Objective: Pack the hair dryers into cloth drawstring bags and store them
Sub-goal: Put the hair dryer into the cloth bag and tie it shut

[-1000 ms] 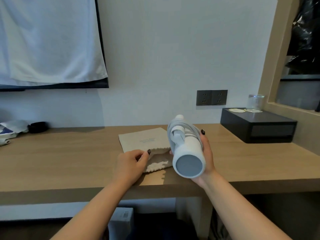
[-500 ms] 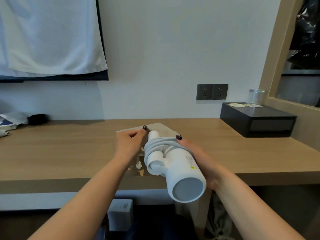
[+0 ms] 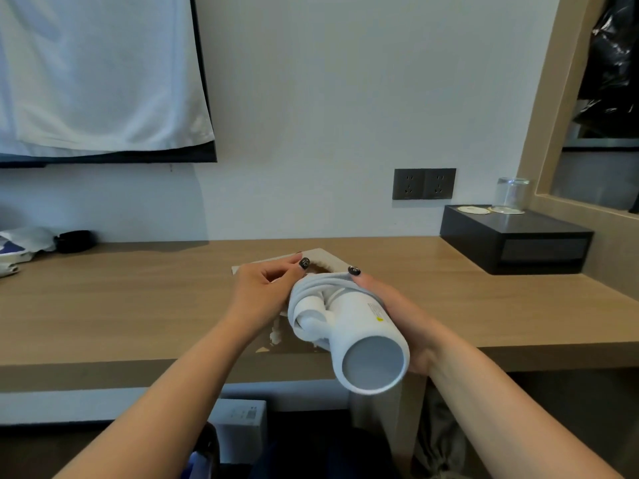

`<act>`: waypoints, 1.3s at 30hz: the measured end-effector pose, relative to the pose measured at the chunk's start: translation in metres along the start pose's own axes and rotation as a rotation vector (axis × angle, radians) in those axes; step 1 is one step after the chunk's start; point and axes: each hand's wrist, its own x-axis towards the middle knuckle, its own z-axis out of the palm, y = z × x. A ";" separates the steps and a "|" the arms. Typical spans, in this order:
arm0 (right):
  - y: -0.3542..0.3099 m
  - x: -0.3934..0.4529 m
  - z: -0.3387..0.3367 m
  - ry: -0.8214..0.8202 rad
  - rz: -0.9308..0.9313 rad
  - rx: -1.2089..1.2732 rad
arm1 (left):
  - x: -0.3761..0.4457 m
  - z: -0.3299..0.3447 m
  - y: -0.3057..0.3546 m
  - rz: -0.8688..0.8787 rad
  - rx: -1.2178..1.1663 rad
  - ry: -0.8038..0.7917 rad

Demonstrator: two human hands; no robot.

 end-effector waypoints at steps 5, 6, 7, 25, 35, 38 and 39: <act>-0.012 0.009 -0.003 0.138 0.018 -0.232 | -0.004 -0.003 0.003 0.017 -0.076 -0.011; -0.014 0.013 -0.002 0.202 0.028 -0.258 | -0.005 -0.003 0.003 0.005 -0.091 -0.006; -0.017 0.016 -0.001 0.249 0.049 -0.274 | -0.006 -0.002 0.002 -0.015 -0.103 -0.001; -0.018 0.028 0.003 0.461 0.075 -0.491 | -0.029 0.017 -0.022 0.038 -0.152 0.064; 0.022 0.015 -0.001 0.529 -0.202 -0.365 | -0.051 0.016 -0.048 0.191 0.050 0.083; 0.020 0.015 0.004 0.626 -0.248 -0.289 | -0.055 0.023 -0.045 0.293 0.070 0.079; 0.019 0.018 0.003 0.652 -0.252 -0.258 | -0.057 0.025 -0.044 0.323 0.083 0.079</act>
